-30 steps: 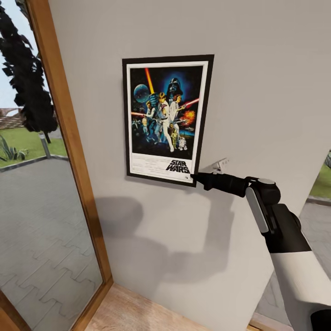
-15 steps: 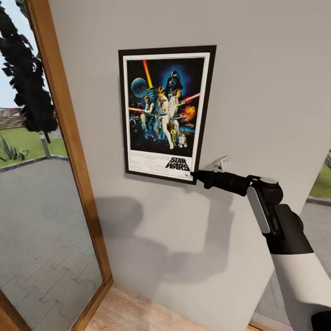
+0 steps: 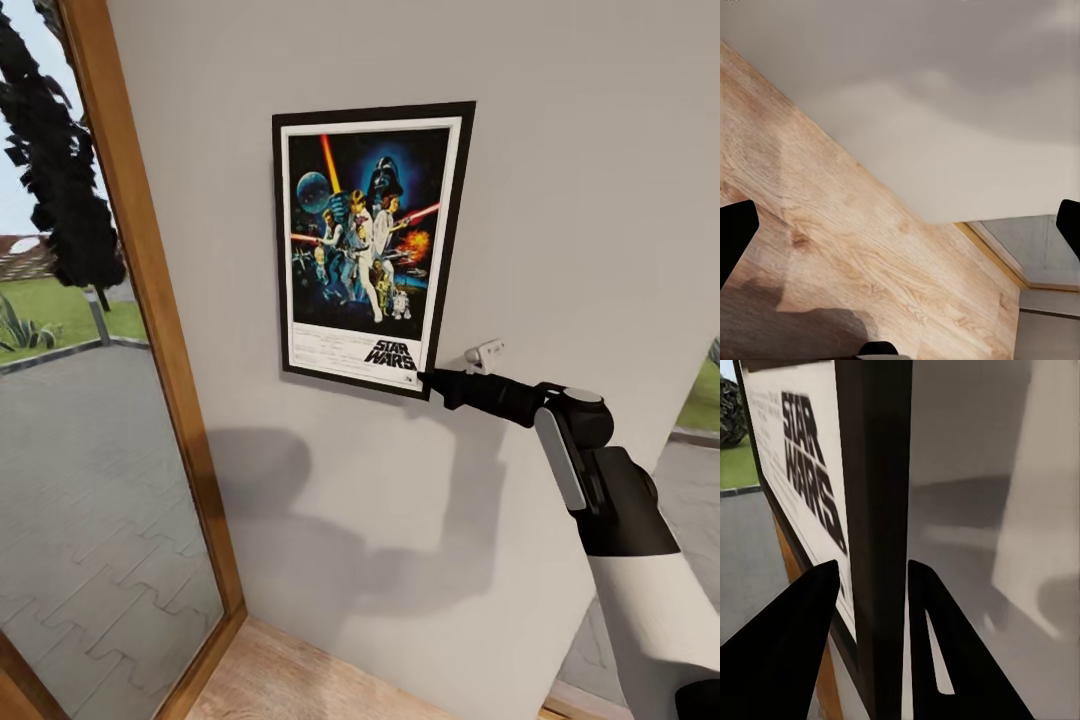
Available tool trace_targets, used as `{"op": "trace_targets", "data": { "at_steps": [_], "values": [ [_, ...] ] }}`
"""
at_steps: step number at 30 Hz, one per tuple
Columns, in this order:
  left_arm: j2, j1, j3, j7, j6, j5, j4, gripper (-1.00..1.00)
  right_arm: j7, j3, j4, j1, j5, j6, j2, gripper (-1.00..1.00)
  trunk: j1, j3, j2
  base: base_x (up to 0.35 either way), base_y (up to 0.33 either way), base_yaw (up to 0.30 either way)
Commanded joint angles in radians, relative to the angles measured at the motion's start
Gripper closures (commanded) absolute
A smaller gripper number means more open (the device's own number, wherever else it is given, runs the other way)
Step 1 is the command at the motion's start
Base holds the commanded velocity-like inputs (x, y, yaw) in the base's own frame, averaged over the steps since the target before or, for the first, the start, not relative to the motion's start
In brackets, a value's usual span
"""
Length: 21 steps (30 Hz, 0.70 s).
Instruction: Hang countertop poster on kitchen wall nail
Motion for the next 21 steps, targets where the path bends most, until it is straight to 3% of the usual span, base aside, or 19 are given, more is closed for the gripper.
{"op": "trace_targets", "data": {
  "at_steps": [1, 21],
  "values": [
    [0.000, 0.000, 0.008, -0.002, -0.009, -0.010, 0.001, -1.00, 0.001, 0.000, -0.001, 0.000, -0.007, 0.007, -0.001, 1.00, 0.000, 0.000, -0.001, 0.002, 0.003, 0.000],
    [0.000, 0.000, 0.008, -0.002, -0.009, -0.010, 0.001, -1.00, 0.001, 0.000, -0.005, 0.000, -0.006, 0.007, -0.001, 1.00, 0.000, 0.000, -0.001, 0.014, 0.015, 0.000]
  ]
}}
